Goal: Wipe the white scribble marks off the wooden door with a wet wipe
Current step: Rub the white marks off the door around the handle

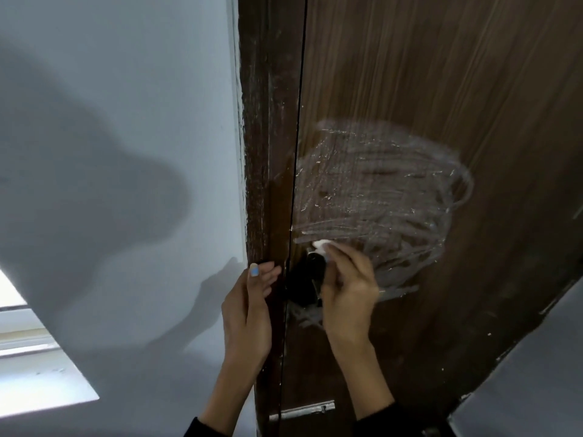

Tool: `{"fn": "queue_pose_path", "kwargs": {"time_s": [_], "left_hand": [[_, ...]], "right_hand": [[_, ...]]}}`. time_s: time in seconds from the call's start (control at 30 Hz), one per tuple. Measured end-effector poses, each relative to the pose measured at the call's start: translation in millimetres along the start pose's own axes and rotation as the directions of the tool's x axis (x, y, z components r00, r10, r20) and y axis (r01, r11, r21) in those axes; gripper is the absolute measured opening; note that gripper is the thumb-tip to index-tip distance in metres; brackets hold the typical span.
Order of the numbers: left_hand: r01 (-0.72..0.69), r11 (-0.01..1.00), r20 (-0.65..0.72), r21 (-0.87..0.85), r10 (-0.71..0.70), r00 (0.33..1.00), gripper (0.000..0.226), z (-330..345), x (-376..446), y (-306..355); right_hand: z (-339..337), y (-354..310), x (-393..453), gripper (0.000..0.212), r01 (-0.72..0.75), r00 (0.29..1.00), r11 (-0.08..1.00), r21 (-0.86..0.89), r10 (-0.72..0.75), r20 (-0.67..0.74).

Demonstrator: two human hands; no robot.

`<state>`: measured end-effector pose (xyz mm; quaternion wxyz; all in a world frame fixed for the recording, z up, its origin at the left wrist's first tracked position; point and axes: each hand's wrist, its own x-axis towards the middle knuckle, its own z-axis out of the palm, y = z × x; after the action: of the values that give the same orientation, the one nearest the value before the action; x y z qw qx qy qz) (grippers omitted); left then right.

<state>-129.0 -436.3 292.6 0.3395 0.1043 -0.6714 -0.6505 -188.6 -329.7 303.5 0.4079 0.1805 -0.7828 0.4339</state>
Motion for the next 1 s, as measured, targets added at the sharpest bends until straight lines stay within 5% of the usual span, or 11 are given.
{"fn": "queue_pose_path", "kwargs": {"time_s": [0.17,0.27,0.37,0.47,0.57,0.7,0.83,1.0], "left_hand": [[-0.282,0.939,-0.055,0.195,0.297,0.953,0.033,-3,7,8],[-0.505,0.786,-0.060,0.356,0.559,0.827,0.034,-4,15,18],[-0.617,0.576,-0.011,0.537,0.736,0.677,0.032,1,30,31],[-0.615,0.394,0.052,0.683,0.814,0.579,0.036,6,48,42],[-0.553,0.275,0.097,0.787,0.829,0.550,0.047,7,69,49],[-0.461,0.262,0.069,0.848,0.807,0.586,0.057,11,93,46],[-0.441,0.195,0.081,0.876,0.841,0.534,0.060,14,104,31],[-0.434,0.185,0.056,0.882,0.872,0.486,0.057,16,109,26]], "right_hand": [[1,0,-4,0.026,0.204,0.968,0.978,-0.035,-0.196,0.154],[-8,14,-1,0.026,0.090,0.993,0.996,-0.013,-0.089,0.073],[-2,5,5,0.027,0.162,0.979,0.987,0.021,-0.164,0.123],[3,1,-3,0.026,0.277,0.931,0.960,0.045,-0.280,0.235],[-11,16,-3,0.030,0.191,0.959,0.981,0.039,-0.195,0.206],[-13,11,16,0.029,0.177,0.966,0.984,0.030,-0.179,0.188],[-11,11,10,0.025,0.302,0.917,0.953,-0.002,-0.290,0.275],[-19,26,2,0.029,0.084,0.983,0.995,0.059,-0.092,0.156]]}}
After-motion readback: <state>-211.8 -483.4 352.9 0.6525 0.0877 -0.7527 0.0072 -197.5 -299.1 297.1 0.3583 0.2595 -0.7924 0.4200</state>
